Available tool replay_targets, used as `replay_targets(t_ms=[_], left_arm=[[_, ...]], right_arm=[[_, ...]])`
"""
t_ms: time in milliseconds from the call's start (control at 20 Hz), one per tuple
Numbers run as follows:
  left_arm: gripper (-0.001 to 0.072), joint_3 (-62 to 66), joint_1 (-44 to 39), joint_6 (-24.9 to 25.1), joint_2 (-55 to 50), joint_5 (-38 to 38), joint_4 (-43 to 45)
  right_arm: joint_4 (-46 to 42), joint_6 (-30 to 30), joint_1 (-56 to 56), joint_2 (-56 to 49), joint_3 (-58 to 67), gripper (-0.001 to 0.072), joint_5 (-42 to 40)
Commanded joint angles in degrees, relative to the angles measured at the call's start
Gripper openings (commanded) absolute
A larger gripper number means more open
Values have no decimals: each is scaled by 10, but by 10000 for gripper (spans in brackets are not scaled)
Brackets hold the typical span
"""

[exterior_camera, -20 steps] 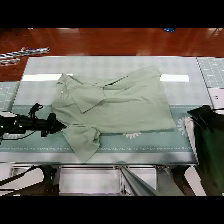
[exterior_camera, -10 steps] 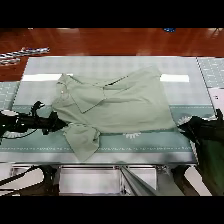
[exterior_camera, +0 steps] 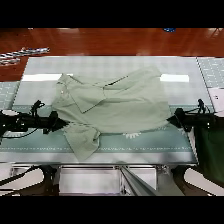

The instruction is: Fold the shirts.

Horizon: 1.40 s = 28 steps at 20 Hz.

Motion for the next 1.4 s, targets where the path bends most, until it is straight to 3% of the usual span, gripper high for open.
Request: replay_targets(t_ms=[0, 150, 400, 600, 700, 800, 1050, 1200, 1350], left_arm=[[18, 24, 0, 0, 7, -3, -10], [18, 125, 5, 0, 44, -54, -76], [18, 421, 17, 25, 122, -67, -255], [18, 695, 21, 30, 139, -61, -255], [18, 792, 31, 29, 154, -54, -194], [18, 840, 47, -3, 195, -46, -97], [18, 838, 37, -99, 327, -66, 148], [18, 816, -56, -141, 391, -92, 317], [18, 758, -185, -192, 429, -146, 449]], right_arm=[[18, -20, 70, -27, 84, 24, 26], [15, -18, 100, -20, 229, 24, 107], [7, 51, 101, -2, 579, 24, 134], [-23, 68, 101, 20, 809, 24, 181], [-81, 69, 101, 65, 844, 24, 182], [-141, 75, 101, 125, 844, 24, 190], [-256, 92, 101, 249, 843, 24, 245], [-309, 119, 101, 292, 842, 24, 308], [-327, 134, 101, 330, 802, 24, 321]])
